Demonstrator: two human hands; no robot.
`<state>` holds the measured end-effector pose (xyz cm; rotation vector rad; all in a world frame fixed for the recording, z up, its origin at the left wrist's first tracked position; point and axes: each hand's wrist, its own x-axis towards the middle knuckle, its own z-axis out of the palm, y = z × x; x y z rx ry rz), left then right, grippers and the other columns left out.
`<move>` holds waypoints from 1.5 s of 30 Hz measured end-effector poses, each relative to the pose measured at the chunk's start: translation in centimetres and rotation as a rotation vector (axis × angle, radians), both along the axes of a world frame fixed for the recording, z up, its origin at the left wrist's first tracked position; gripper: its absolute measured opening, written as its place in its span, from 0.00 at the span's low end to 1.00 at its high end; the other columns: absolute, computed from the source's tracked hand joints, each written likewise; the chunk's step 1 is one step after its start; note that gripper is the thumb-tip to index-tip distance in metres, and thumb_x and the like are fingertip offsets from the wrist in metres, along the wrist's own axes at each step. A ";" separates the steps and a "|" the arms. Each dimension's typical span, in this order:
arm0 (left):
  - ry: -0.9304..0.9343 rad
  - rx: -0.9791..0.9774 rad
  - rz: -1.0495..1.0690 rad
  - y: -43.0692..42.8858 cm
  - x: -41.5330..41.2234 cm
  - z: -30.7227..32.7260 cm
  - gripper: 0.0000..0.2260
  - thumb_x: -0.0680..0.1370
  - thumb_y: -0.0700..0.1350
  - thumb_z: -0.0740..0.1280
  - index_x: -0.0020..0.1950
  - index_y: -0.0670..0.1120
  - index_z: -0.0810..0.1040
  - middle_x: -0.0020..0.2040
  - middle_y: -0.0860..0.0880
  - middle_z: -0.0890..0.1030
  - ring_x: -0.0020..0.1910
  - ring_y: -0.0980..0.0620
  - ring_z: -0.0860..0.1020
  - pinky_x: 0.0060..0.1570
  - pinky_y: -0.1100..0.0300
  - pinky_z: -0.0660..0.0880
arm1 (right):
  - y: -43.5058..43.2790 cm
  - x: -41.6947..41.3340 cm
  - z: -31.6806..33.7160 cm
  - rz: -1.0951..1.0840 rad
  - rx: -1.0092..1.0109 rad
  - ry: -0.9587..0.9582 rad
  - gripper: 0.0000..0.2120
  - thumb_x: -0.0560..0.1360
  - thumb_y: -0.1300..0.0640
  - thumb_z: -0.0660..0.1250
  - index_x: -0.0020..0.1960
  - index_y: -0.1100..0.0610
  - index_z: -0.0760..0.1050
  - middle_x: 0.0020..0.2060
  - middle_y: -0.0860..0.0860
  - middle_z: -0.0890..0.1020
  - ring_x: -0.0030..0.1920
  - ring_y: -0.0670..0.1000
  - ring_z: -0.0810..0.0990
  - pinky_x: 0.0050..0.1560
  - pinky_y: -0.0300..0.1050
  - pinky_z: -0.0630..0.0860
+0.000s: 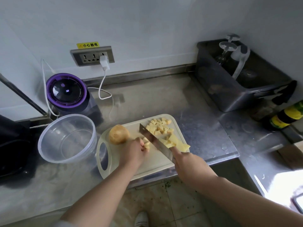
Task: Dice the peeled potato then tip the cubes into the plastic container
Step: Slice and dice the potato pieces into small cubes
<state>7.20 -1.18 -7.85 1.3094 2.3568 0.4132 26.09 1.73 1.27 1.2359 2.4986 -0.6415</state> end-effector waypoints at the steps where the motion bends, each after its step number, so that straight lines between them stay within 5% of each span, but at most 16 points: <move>1: -0.006 0.007 0.005 0.6 0.0 0.2 0.08 0.76 0.51 0.68 0.51 0.48 0.78 0.44 0.52 0.82 0.42 0.54 0.80 0.40 0.61 0.75 | 0.6 0.3 0.2 -0.008 0.021 -0.003 0.18 0.82 0.61 0.56 0.69 0.51 0.58 0.50 0.53 0.80 0.43 0.52 0.82 0.45 0.47 0.82; 7: -0.082 0.041 0.066 2.6 0.0 1.2 0.12 0.75 0.50 0.71 0.54 0.47 0.72 0.47 0.50 0.80 0.44 0.50 0.79 0.42 0.56 0.77 | 3.1 2.1 0.4 -0.105 0.083 0.032 0.14 0.83 0.59 0.53 0.68 0.51 0.60 0.38 0.50 0.77 0.34 0.49 0.77 0.29 0.38 0.69; 11: 0.040 0.082 -0.066 2.2 0.8 2.1 0.11 0.76 0.54 0.68 0.53 0.51 0.74 0.50 0.53 0.78 0.42 0.51 0.76 0.37 0.58 0.71 | 3.6 3.3 0.2 -0.144 0.102 0.028 0.13 0.82 0.60 0.53 0.65 0.53 0.62 0.33 0.50 0.73 0.32 0.52 0.74 0.27 0.41 0.65; 16: 0.018 0.022 -0.385 3.1 4.1 2.5 0.18 0.77 0.55 0.66 0.67 0.52 0.73 0.64 0.53 0.72 0.59 0.50 0.75 0.55 0.56 0.73 | 3.4 4.1 0.4 -0.149 0.117 0.042 0.11 0.83 0.59 0.53 0.65 0.53 0.62 0.31 0.47 0.71 0.29 0.47 0.71 0.26 0.38 0.61; 20: 0.112 0.011 -0.403 3.4 5.0 2.0 0.15 0.79 0.51 0.64 0.65 0.51 0.72 0.64 0.51 0.72 0.59 0.51 0.75 0.51 0.61 0.71 | 3.1 4.5 1.0 -0.140 0.120 0.040 0.11 0.84 0.58 0.52 0.65 0.54 0.63 0.31 0.45 0.69 0.28 0.45 0.69 0.25 0.36 0.59; 28: 0.036 0.059 -0.455 0.6 2.9 1.8 0.08 0.78 0.42 0.65 0.56 0.49 0.77 0.59 0.54 0.72 0.52 0.52 0.76 0.50 0.59 0.75 | 2.1 4.7 0.9 -0.134 0.084 0.053 0.10 0.84 0.57 0.52 0.64 0.54 0.63 0.32 0.46 0.69 0.29 0.46 0.70 0.26 0.35 0.60; 33: 0.111 0.057 -0.466 -3.5 -0.8 2.0 0.09 0.77 0.41 0.66 0.56 0.48 0.78 0.60 0.54 0.72 0.54 0.53 0.76 0.52 0.61 0.73 | 0.6 3.1 0.1 -0.056 0.018 0.020 0.11 0.83 0.57 0.52 0.65 0.53 0.62 0.46 0.52 0.79 0.36 0.50 0.76 0.36 0.41 0.74; 38: 0.083 0.017 -0.345 -6.1 -2.1 2.5 0.10 0.77 0.47 0.66 0.59 0.53 0.75 0.61 0.60 0.69 0.58 0.58 0.74 0.50 0.69 0.64 | -1.1 0.6 -1.1 0.037 -0.034 -0.050 0.11 0.81 0.61 0.54 0.63 0.53 0.63 0.46 0.54 0.79 0.42 0.55 0.81 0.43 0.51 0.80; 45: -0.029 0.004 -0.186 -6.0 -0.8 1.8 0.25 0.72 0.54 0.72 0.67 0.51 0.72 0.66 0.54 0.70 0.63 0.53 0.72 0.63 0.55 0.72 | -1.9 -1.0 -1.9 0.056 -0.047 -0.095 0.17 0.81 0.62 0.55 0.67 0.50 0.60 0.46 0.52 0.79 0.42 0.52 0.81 0.43 0.48 0.81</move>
